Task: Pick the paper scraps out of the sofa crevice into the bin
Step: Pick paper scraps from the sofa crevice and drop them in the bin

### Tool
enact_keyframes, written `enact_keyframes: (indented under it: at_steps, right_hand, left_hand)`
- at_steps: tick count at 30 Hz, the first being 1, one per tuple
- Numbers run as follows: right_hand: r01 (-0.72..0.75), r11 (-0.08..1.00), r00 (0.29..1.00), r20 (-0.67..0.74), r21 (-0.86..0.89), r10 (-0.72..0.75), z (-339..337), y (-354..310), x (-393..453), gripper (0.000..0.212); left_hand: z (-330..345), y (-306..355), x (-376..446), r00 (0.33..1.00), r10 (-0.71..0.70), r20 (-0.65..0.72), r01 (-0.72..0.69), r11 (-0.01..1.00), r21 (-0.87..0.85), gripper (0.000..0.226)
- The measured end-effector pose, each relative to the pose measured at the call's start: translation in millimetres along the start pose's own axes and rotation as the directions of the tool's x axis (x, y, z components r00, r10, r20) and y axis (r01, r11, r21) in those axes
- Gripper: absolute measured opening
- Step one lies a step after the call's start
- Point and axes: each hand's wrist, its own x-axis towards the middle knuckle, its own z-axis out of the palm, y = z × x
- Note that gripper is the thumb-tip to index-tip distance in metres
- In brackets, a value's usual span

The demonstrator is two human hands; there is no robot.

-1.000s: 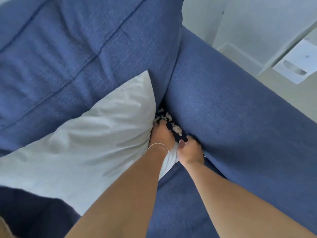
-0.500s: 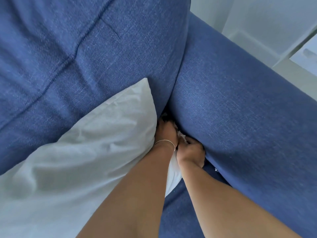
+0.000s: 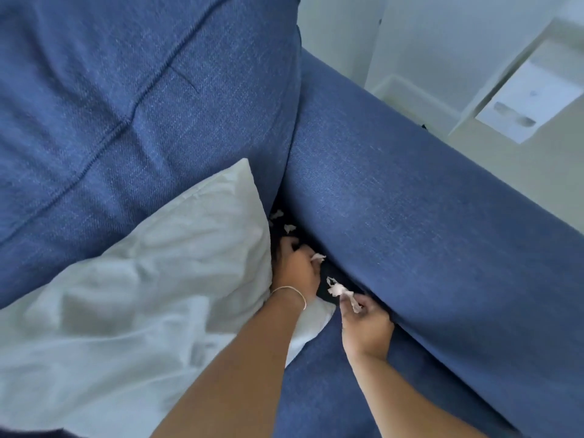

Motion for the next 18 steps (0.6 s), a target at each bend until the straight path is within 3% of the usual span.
enact_keyframes:
  at_steps: [5, 9, 14, 18]
  right_hand:
    - [-0.002, 1.000, 0.993, -0.117, -0.001, 0.002, -68, 33, -28, 0.010]
    - [-0.109, 0.994, 0.966, -0.235, -0.007, 0.105, -131, 68, -46, 0.013]
    - [-0.151, 0.985, 0.945, -0.303, -0.083, 0.120, -207, 125, -55, 0.023]
    - [-0.323, 0.932, 0.910, -0.325, -0.164, 0.258, -264, 164, -51, 0.031]
  left_hand:
    - [19, 31, -75, 0.977, 0.214, 0.020, -0.214, 0.975, 0.053, 0.018]
    - [49, 53, -145, 0.950, 0.272, 0.153, -0.269, 0.962, -0.037, 0.020]
    - [96, 76, -217, 0.881, 0.405, 0.246, -0.411, 0.911, -0.027, 0.018]
    - [131, 112, -254, 0.807, 0.529, 0.263, -0.535, 0.843, -0.054, 0.015]
